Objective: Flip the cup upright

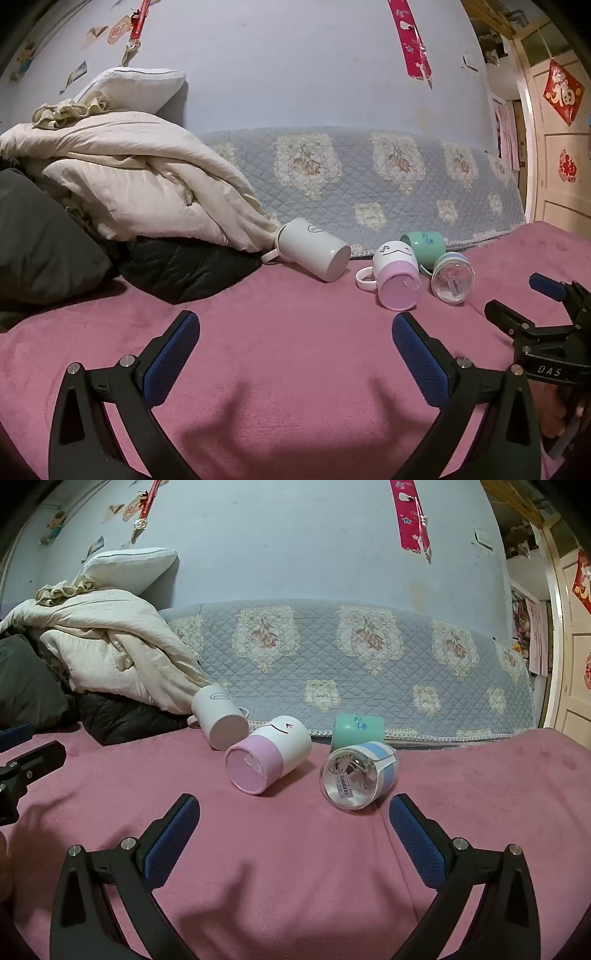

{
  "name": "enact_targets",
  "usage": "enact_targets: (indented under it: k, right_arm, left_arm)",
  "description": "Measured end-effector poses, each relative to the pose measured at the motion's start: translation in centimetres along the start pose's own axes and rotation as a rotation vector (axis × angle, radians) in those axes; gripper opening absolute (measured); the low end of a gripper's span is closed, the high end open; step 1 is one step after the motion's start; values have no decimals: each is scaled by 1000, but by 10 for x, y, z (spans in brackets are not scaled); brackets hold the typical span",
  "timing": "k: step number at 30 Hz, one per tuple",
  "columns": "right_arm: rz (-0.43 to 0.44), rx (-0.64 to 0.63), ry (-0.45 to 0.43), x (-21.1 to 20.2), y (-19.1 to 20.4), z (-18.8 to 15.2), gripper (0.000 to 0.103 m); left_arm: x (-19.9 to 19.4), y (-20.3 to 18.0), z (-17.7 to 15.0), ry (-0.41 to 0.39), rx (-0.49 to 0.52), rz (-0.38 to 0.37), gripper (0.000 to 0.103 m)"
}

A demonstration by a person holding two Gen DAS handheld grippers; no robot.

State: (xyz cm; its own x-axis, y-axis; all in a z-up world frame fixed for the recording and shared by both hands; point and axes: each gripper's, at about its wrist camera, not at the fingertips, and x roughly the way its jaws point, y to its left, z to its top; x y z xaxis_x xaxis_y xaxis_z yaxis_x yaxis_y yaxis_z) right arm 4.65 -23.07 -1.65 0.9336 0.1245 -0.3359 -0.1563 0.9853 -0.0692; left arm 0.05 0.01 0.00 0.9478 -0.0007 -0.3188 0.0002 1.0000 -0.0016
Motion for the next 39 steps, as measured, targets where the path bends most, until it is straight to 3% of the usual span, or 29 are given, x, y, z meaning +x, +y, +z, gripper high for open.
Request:
enact_targets:
  k: [39]
  right_arm:
    - [2,9,-1,1,-2,0,103]
  left_arm:
    - [-1,0,0,-4,16,7,103]
